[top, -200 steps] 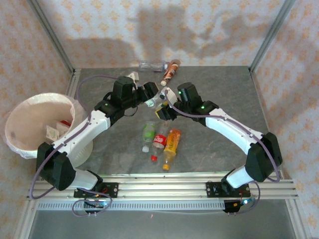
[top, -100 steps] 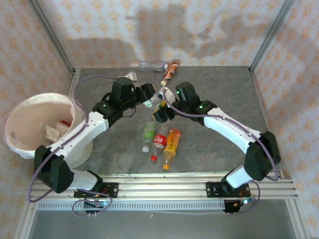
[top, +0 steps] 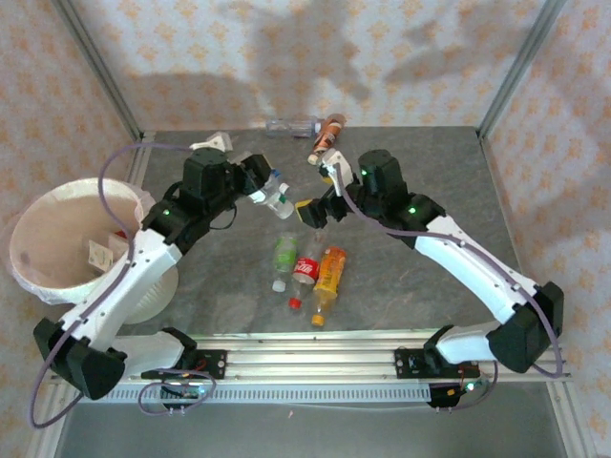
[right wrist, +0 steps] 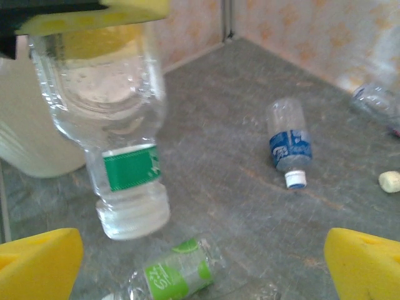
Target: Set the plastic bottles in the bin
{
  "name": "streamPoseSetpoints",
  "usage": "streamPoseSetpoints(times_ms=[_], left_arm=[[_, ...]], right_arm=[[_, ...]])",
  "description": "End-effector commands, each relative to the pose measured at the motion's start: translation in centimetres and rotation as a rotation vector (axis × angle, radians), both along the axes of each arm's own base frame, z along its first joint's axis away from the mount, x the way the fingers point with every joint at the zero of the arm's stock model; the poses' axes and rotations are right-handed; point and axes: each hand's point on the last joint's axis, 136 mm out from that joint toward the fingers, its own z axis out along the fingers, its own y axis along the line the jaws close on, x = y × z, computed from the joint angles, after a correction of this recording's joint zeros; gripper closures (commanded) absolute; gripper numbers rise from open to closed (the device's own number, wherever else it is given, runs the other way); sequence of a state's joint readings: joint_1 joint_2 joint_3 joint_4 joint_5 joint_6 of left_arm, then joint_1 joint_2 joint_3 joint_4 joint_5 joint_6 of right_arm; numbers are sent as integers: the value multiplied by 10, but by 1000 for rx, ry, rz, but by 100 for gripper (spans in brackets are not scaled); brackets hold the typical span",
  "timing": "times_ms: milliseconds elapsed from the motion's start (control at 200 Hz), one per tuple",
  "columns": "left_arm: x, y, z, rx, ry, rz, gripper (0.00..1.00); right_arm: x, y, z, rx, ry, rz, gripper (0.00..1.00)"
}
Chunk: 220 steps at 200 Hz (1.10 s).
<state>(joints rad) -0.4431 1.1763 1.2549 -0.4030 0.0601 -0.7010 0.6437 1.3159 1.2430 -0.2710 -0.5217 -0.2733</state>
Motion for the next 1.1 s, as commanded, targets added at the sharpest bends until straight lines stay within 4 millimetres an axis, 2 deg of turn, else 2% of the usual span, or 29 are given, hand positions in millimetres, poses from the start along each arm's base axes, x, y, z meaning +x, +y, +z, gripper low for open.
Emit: streamPoseSetpoints(times_ms=[0, 155, 335, 480, 565, 741, 796, 851, 901, 961, 1096], left_arm=[[-23, 42, 44, 119, -94, 109, 49], [-60, 104, 82, 238, -156, 332, 49], [-106, 160, 121, 397, -223, 518, 49], [-144, 200, 151, 502, -254, 663, 49], [-167, 225, 160, 571, -255, 792, 49], [-190, 255, 160, 817, -128, 998, 49], [-189, 262, 156, 926, -48, 1048, 48], [-180, 269, 143, 1002, 41, 1053, 47], [-171, 279, 125, 1000, 125, 1020, 48], [-169, 291, 108, 975, 214, 1019, 50], [-174, 308, 92, 927, 256, 1073, 50]], right_arm=[[13, -11, 28, 90, -10, -142, 1], [34, -33, 42, 163, -83, -328, 1], [63, -60, 29, 151, -124, -552, 1], [76, -71, 19, 124, -85, -668, 1], [82, -77, 19, 137, -92, -720, 1], [87, -81, 21, 169, -115, -763, 1], [90, -84, 19, 173, -113, -785, 1], [91, -85, 18, 180, -113, -798, 1], [92, -86, 18, 186, -110, -807, 1], [92, -87, 17, 188, -107, -812, 1], [91, -93, 15, 175, -105, -827, 1]])
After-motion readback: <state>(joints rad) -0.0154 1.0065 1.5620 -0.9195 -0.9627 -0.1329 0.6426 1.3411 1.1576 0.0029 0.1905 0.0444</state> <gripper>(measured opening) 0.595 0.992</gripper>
